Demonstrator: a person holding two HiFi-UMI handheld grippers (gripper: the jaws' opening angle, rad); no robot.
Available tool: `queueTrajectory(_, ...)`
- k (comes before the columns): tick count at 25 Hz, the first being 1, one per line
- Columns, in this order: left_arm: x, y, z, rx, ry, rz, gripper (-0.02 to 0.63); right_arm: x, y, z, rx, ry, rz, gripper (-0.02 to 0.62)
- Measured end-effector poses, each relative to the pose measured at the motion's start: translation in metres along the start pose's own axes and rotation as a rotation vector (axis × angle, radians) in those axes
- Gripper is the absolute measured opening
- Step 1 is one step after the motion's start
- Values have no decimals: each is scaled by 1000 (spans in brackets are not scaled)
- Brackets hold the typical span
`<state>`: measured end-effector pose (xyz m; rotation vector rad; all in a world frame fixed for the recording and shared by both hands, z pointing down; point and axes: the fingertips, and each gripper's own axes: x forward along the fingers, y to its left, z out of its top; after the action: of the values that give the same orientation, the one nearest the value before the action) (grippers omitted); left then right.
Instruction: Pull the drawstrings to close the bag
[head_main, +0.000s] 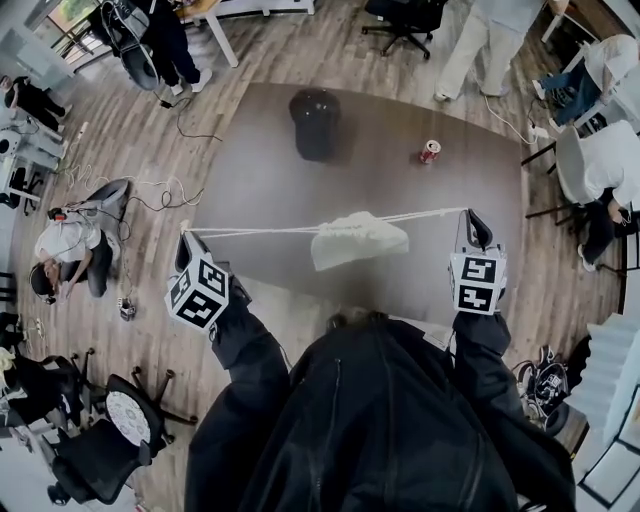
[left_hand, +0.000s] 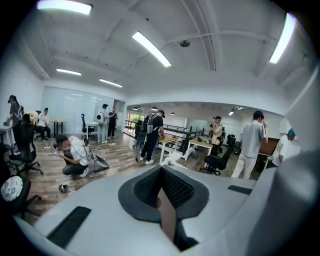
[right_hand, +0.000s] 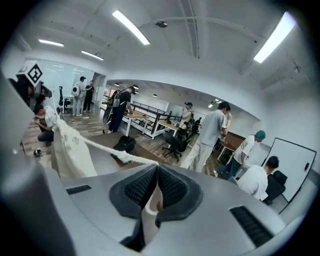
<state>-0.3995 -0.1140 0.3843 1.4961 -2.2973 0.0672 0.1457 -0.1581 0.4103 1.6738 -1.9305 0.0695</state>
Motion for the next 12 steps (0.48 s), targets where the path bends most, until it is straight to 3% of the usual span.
queueTrajectory(12,6,27,-17,4,40,69,32,5,-23,-38,56,76,-48,34)
